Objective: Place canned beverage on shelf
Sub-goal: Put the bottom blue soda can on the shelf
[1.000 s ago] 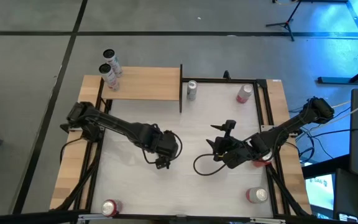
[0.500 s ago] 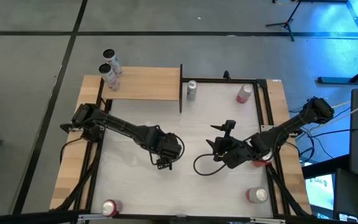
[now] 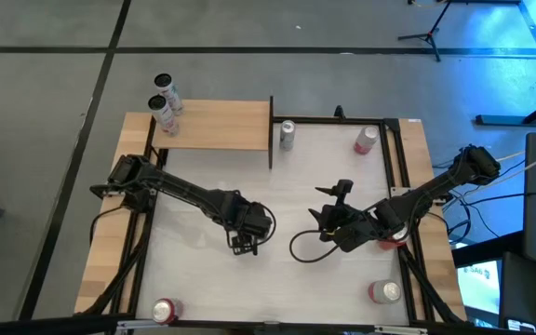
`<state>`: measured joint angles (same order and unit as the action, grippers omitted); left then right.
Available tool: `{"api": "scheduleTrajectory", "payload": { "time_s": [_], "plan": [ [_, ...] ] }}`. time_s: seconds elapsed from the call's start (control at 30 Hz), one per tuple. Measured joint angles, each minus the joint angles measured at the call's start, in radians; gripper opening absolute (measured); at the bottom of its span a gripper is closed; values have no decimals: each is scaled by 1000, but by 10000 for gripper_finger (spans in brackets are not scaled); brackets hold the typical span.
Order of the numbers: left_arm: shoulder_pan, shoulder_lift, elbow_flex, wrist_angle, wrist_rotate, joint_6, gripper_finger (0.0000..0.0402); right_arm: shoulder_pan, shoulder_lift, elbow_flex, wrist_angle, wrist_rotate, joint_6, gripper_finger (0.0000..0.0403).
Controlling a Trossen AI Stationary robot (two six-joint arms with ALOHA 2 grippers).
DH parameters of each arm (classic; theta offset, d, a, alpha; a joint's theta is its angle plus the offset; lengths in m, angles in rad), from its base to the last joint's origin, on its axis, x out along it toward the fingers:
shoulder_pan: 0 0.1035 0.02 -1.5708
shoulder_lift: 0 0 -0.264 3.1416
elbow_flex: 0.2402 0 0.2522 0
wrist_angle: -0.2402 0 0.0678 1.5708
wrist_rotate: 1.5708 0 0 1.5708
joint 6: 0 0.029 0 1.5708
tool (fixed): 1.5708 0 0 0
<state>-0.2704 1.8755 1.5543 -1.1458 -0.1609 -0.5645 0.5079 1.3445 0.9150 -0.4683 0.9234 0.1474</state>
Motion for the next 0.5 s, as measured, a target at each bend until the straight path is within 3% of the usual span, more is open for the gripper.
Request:
{"api": "scheduleTrajectory", "payload": {
  "time_s": [0.23,0.5],
  "plan": [
    [0,-1,0,0,-14,50,220,0,0,0,0,0,0,326],
    [1,-45,80,-100,-16,88,216,0,0,0,0,2,-4,326]
  ]
}}
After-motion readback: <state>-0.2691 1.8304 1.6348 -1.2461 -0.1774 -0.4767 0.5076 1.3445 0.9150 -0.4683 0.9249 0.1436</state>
